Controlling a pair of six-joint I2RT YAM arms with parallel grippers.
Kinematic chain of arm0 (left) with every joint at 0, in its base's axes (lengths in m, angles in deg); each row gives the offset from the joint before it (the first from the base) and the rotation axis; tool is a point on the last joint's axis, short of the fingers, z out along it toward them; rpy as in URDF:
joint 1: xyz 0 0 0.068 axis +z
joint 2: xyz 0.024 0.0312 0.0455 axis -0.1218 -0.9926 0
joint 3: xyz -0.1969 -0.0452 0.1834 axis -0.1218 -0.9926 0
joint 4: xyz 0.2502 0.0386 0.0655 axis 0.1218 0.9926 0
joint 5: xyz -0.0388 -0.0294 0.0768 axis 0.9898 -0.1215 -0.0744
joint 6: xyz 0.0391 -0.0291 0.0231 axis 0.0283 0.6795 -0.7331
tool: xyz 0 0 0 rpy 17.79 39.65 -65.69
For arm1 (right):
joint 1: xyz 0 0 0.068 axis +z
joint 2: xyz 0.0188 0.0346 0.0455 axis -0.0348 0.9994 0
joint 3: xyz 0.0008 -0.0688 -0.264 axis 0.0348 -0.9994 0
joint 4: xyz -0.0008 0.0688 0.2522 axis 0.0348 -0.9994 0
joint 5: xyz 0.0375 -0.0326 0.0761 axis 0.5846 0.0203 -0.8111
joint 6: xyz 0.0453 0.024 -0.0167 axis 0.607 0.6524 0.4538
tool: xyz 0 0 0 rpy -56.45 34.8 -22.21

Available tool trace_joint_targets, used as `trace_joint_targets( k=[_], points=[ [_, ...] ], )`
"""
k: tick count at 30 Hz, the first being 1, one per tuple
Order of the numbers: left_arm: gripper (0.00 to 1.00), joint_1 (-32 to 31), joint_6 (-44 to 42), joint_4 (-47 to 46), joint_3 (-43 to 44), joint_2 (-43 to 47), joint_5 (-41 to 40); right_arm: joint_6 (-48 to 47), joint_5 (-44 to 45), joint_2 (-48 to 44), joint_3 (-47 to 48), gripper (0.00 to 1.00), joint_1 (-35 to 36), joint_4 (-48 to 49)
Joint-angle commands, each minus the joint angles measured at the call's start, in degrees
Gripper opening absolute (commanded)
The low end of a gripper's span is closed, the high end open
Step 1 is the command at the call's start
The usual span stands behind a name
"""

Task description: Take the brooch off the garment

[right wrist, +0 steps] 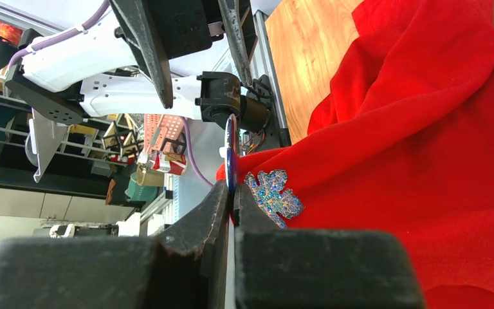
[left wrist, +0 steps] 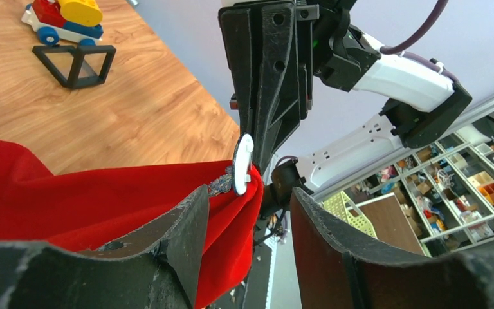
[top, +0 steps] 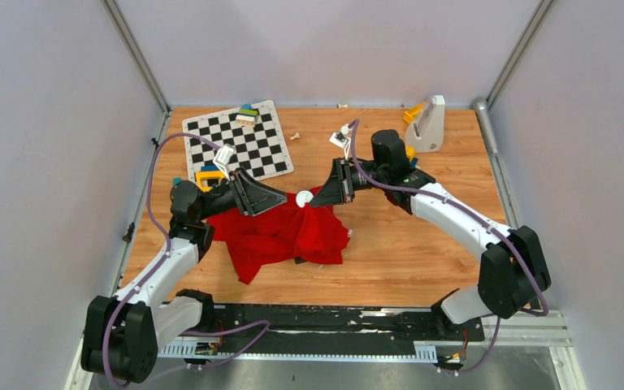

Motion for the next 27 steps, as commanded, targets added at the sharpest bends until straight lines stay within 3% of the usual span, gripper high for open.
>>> trace_joint_targets(
  k=[1, 10, 18, 25, 27],
  points=[
    [0.55, -0.64, -2.24, 0.83, 2.48, 0.17, 2.13, -0.65, -2.98, 1.07, 3.85, 0.0, 1.5, 1.5],
    [0.48, -1.88, -1.97, 0.65, 2.98, -0.74, 3.15, -0.05, -2.83, 4.31, 6.3, 0.0, 3.21, 2.25],
    [0.33, -2.31, -1.93, 0.65, 2.99, -1.02, 3.77, 0.28, -2.9, 5.96, 7.21, 0.0, 3.45, 2.43],
    [0.27, -2.63, -2.08, 0.65, 2.48, -1.01, 3.87, 0.28, -3.4, 5.97, 7.52, 0.0, 3.5, 2.26],
    [0.15, -2.97, -2.51, 0.65, 2.54, -1.13, 3.4, 0.04, -3.69, 5.79, 7.61, 0.0, 3.5, 2.01]
  ],
)
